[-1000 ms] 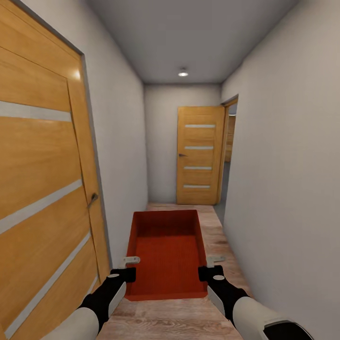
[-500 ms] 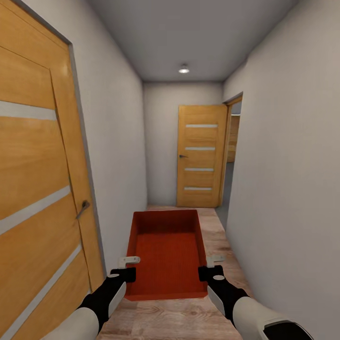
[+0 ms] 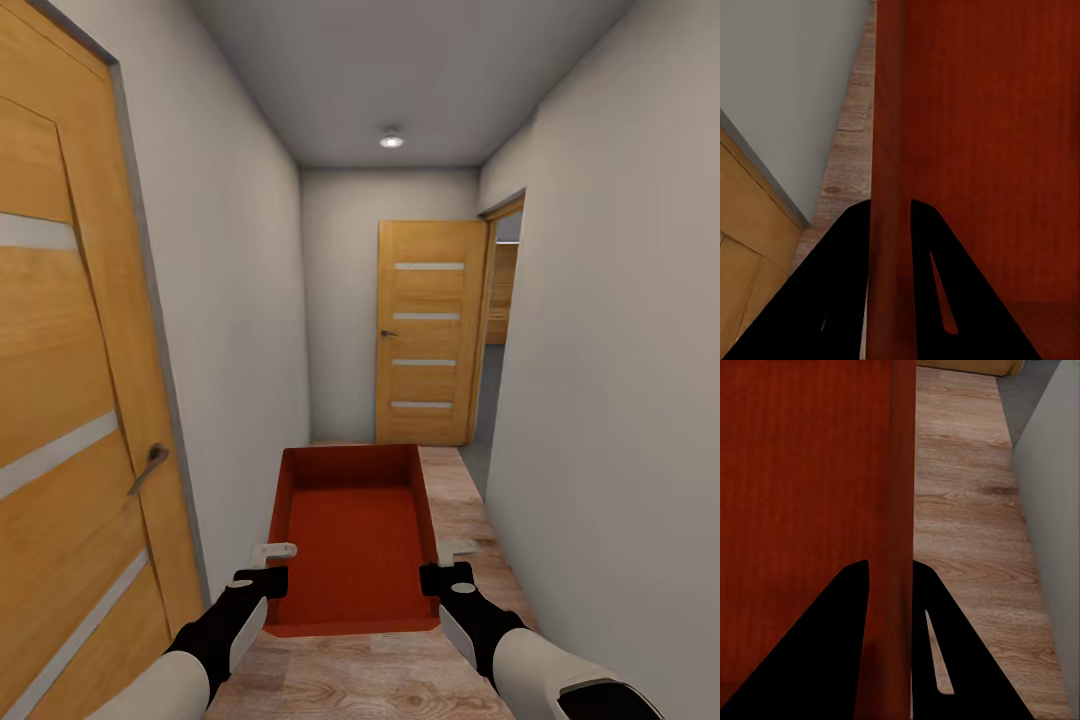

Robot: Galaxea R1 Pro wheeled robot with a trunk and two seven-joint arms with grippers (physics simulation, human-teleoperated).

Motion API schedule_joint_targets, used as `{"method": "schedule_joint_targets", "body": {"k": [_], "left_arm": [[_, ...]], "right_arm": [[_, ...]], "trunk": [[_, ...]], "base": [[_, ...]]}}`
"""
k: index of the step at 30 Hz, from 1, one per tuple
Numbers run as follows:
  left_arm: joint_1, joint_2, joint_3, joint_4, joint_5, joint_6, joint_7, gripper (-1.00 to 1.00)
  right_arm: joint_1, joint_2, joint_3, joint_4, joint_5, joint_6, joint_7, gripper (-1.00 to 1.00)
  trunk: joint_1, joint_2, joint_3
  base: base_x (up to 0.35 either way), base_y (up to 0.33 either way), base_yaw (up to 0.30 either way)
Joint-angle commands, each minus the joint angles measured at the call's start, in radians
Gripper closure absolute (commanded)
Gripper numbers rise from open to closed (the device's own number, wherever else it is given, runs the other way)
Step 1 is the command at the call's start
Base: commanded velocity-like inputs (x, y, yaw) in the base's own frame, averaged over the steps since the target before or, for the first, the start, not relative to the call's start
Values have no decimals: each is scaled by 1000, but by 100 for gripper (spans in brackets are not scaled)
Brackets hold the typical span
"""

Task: Move the two storage containers from the living room to the garage. In the garage, place one container on the floor and stack the other container on top of it (either order is fine).

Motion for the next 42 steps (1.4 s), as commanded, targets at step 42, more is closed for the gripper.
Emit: {"method": "schedule_joint_targets", "body": {"k": [42], "left_arm": [[0,14,43,1,-1,7,19,100]], "right_arm": [[-1,0,-25,-2,9,-36,-11,100]], "trunk": [[1,-1,0]], "base": [[324,0,0]]}}
